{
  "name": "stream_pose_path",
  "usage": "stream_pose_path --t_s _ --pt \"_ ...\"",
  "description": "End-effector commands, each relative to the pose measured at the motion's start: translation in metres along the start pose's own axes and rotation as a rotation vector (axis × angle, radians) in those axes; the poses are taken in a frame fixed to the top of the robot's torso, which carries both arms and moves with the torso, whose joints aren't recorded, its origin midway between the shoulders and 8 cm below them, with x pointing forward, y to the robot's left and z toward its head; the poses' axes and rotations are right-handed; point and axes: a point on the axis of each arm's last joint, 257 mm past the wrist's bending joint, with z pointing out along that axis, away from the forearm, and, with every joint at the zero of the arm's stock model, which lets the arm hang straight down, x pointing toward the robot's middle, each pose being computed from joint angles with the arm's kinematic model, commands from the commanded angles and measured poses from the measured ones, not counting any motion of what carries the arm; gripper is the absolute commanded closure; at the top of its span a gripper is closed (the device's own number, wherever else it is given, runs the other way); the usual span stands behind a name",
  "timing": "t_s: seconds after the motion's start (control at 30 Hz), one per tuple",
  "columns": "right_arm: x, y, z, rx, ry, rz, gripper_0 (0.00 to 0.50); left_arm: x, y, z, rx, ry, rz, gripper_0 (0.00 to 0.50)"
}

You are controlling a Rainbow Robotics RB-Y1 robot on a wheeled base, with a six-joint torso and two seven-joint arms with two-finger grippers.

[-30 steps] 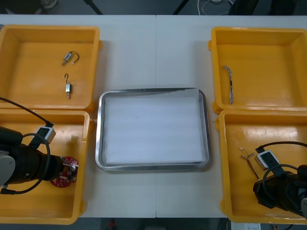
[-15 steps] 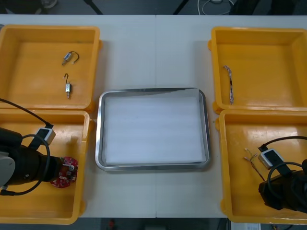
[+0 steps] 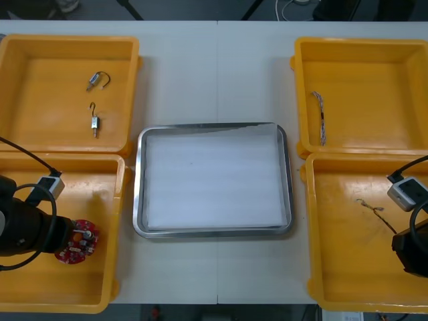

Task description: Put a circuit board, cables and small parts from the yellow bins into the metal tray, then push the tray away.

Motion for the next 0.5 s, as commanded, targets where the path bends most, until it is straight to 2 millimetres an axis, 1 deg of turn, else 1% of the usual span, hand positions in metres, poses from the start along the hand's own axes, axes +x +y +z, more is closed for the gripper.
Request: stream_pose_path --t_s 0.03,0.2,0.27,0.3,0.37,0.43,0.5 --pt "-0.015 -0.027 -0.040 0.089 -0.029 -0.070 0.500 -0.031 0.008 -0.041 0.011 -0.052 -0.048 0.500" --pt "-0.035 -0.033 -0.058 0.092 -0.076 -0.103 0.500 -0.042 0.014 -0.068 0.012 -0.051 -0.058 0.500" --pt "-0.042 -0.035 -0.065 0.093 -0.095 -0.116 0.500 -0.048 0.012 -0.082 0.019 -0.055 -0.067 0.500" --pt "-0.043 -0.034 -0.065 0.093 -0.096 -0.120 0.500 -0.050 0.010 -0.086 0.021 -0.056 -0.075 0.500" --pt "-0.046 -0.035 -0.068 0.097 -0.102 -0.133 0.500 -0.057 0.005 -0.097 0.020 -0.067 -0.094 0.500" --pt "-0.051 -0.035 -0.071 0.098 -0.111 -0.153 0.500 -0.064 -0.006 -0.112 0.014 -0.079 -0.099 0.500" --pt "-0.055 -0.032 -0.073 0.090 -0.119 -0.166 0.500 -0.069 -0.016 -0.119 0.017 -0.085 -0.088 0.500"
